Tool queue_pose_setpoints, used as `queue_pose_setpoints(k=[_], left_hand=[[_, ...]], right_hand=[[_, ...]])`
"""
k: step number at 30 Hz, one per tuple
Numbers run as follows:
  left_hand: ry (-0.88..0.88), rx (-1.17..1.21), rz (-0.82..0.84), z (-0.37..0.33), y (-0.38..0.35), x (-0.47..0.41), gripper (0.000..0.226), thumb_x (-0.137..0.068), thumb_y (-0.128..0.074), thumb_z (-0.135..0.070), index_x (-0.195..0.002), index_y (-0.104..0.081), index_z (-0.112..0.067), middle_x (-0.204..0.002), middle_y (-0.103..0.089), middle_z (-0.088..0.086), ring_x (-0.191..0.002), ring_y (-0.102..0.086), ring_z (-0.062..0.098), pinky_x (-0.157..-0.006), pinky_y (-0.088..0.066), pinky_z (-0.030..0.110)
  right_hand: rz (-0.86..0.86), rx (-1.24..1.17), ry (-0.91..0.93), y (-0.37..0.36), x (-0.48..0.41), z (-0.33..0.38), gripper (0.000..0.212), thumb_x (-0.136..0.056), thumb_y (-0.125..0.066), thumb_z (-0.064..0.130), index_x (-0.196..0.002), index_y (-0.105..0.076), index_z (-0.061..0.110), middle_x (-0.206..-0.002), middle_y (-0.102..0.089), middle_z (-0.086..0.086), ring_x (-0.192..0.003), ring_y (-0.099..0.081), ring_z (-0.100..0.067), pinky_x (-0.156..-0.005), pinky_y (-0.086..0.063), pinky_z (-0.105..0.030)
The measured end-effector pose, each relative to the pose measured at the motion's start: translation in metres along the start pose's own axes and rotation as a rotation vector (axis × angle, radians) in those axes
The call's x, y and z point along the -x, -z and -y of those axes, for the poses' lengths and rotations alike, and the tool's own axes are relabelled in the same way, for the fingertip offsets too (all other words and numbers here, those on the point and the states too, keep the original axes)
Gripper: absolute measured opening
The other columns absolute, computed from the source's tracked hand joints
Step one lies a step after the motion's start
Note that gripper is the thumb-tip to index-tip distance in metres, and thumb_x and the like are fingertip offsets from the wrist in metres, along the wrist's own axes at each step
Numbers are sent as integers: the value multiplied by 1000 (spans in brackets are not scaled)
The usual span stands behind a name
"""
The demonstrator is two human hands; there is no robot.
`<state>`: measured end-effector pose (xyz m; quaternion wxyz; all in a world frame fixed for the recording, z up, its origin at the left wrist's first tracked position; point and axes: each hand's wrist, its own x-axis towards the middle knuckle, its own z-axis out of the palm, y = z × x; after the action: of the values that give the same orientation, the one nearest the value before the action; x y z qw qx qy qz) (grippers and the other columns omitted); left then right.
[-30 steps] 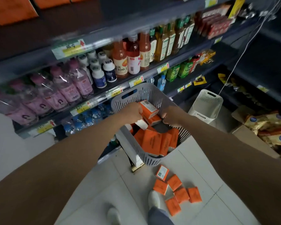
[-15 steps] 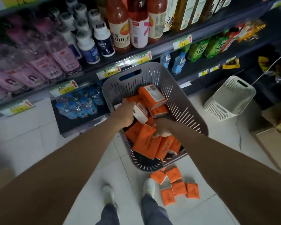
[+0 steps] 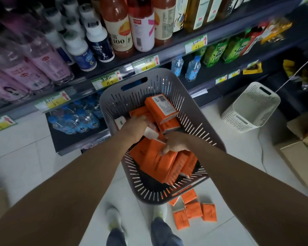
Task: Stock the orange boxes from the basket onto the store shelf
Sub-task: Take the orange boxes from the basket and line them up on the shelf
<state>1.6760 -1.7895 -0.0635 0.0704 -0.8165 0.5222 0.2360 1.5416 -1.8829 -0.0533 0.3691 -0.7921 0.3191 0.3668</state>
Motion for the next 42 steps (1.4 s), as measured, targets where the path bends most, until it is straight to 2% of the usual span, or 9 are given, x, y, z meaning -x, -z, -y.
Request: queue_pose_setpoints(k=[5, 10, 14, 18, 20, 25, 33, 37, 42], left_hand=[[105, 213, -125, -4, 36, 13, 39, -82, -66, -20, -118, -56, -10, -119, -62, 12, -108, -58, 28, -87, -46, 35], [195, 449, -135, 7, 89, 38, 31, -88, -58, -17, -114, -47, -4, -114, -57, 14, -100, -56, 27, -60, -38, 24], [218, 723, -184, 19, 136, 77, 56, -90, -57, -20, -137, -33, -1, -140, -44, 10, -121, -49, 22, -81, -44, 24], [194, 767, -325, 34, 187, 124, 27, -92, -55, -24, -108, -41, -7, -106, -47, 6, -76, -46, 11, -53, -32, 20], [191, 751, -442, 44, 212, 147, 22, -91, -55, -22, -100, -38, -11, -101, -46, 4, -77, -45, 13, -51, -30, 20], [151, 769, -704, 71, 267, 206, 26, -85, -60, -19, -105, -46, -11, -98, -54, 8, -75, -49, 18, -53, -36, 27], [139, 869, -918, 141, 315, 282, 39, -84, -62, -17, -118, -47, -7, -101, -53, 4, -72, -50, 14, -63, -45, 32], [164, 1006, -975, 182, 318, 302, 24, -85, -59, -15, -102, -42, -11, -87, -49, -2, -86, -52, 20, -89, -51, 48], [171, 1118, -999, 219, 318, 315, 26, -88, -57, -16, -106, -39, -13, -94, -51, 0, -88, -53, 20, -92, -51, 48]], right_hand=[[-106, -124, 41, 34, 30, 2, 53, -79, -72, 26, -128, -52, 15, -116, -57, -1, -103, -50, -18, -90, -39, -29], [-334, -229, 50, 67, 67, 22, 48, -78, -72, 24, -120, -58, 6, -107, -59, -9, -87, -55, -20, -72, -44, -29], [-506, -378, 84, 84, 97, 49, 52, -76, -72, 20, -123, -56, 4, -103, -53, -9, -85, -50, -21, -55, -34, -25], [-663, -492, 179, 105, 136, 93, 33, -79, -69, 16, -108, -55, 6, -99, -54, -11, -73, -50, -19, -56, -37, -25], [-743, -527, 238, 113, 159, 120, 29, -78, -69, 15, -103, -56, 8, -95, -55, -10, -73, -51, -21, -57, -38, -26], [-926, -530, 411, 125, 205, 193, 34, -74, -67, 14, -106, -59, 8, -96, -61, -8, -85, -57, -27, -63, -45, -28], [-1091, -600, 632, 126, 245, 299, 22, -71, -68, 19, -82, -50, 12, -73, -50, 1, -67, -46, -19, -57, -35, -29], [-1150, -666, 710, 122, 241, 340, 24, -75, -66, 15, -69, -44, 19, -68, -46, 5, -64, -44, -16, -55, -34, -29], [-1165, -695, 754, 115, 226, 378, 23, -76, -67, 18, -86, -48, 12, -82, -53, -2, -77, -50, -23, -69, -45, -44]])
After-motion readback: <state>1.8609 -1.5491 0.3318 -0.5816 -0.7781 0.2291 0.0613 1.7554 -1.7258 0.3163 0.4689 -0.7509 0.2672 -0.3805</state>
